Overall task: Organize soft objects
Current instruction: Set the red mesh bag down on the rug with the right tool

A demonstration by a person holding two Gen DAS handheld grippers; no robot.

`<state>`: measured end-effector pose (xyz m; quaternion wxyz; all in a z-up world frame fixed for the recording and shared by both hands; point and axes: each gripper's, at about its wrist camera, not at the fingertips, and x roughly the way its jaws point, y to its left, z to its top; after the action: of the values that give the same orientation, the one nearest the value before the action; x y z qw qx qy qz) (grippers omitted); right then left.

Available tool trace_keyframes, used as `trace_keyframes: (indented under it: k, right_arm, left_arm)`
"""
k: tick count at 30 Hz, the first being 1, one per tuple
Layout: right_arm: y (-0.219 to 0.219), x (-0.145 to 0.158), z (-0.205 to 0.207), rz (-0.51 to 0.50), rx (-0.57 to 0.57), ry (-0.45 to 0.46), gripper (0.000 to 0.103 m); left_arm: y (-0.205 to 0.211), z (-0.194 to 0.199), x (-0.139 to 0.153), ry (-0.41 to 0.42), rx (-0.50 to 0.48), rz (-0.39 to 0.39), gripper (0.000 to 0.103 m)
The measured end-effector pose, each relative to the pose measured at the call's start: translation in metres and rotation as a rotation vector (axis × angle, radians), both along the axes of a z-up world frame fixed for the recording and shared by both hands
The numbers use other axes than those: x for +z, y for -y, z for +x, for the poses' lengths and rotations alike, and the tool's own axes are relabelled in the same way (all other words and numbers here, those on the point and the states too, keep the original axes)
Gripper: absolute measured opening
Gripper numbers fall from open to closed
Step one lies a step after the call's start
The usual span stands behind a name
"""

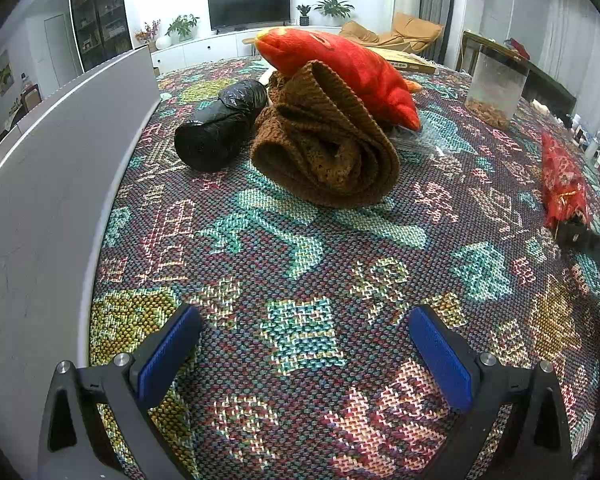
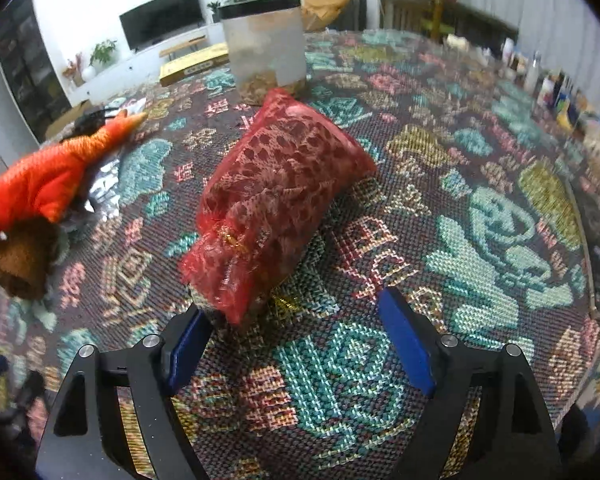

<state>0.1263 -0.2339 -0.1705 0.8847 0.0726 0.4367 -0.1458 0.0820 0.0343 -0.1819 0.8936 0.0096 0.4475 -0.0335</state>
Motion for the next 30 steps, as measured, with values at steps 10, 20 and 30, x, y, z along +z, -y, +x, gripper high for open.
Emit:
trace_keyframes:
  k: [10, 20, 30]
  right_arm:
    - [0.003, 0.001, -0.013, -0.011, -0.007, 0.023, 0.085]
    - [0.002, 0.0, -0.012, -0.006, -0.004, 0.026, 0.086]
    - [0.002, 0.0, -0.012, -0.005, -0.003, 0.027, 0.086]
  left_arm:
    - [0.0, 0.0, 0.0, 0.0, 0.0, 0.0, 0.103]
    - [0.0, 0.0, 0.0, 0.001, 0.0, 0.0, 0.103]
    - [0.0, 0.0, 0.0, 0.001, 0.0, -0.001, 0.103]
